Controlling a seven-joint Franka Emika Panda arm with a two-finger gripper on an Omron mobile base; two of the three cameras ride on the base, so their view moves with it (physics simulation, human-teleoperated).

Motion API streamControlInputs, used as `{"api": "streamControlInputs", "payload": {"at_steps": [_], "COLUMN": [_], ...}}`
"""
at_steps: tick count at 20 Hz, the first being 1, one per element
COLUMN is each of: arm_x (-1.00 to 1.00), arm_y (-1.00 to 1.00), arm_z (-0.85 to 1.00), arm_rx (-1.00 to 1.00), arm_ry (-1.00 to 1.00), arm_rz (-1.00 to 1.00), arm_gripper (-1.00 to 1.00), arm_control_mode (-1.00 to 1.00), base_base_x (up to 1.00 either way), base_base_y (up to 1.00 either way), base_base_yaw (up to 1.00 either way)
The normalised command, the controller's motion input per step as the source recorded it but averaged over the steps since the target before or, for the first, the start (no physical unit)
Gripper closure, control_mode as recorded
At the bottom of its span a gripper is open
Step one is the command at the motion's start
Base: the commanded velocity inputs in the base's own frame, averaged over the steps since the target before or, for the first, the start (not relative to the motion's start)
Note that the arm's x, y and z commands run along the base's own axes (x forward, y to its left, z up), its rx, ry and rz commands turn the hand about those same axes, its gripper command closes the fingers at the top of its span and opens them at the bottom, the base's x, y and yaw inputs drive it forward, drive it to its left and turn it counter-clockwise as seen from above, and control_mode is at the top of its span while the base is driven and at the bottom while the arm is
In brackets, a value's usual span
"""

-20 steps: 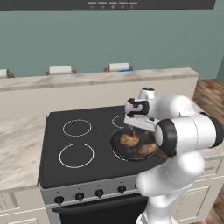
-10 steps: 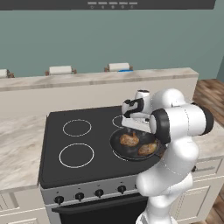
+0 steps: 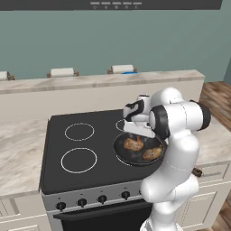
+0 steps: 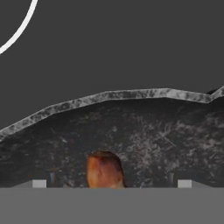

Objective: Take the chicken drumsticks from the pan and place one on each plate on the dining counter.

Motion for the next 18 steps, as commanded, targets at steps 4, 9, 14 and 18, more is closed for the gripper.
{"api": "streamControlInputs", "payload": {"at_steps": [4,9,14,18], "arm_x": [0.11,0.01,0.00,-0.12], "arm_y": [0.02,0.00,0.02,0.00], "arm_z": [-0.20,-0.16,-0.12,-0.07], "arm_rx": [0.02,0.03,0.01,0.00], "arm_ry": [0.05,0.01,0.00,0.00], "arm_rz": [0.00,0.00,0.00,0.00], "arm_gripper": [-1.00,-1.00,1.00,1.00], "arm_control_mode": [-1.00,-1.00,-1.00,-1.00], "base_base_x": [0.00,0.00,0.00,0.00], "base_base_y": [0.00,0.00,0.00,0.00], "base_base_yaw": [0.00,0.00,0.00,0.00]}}
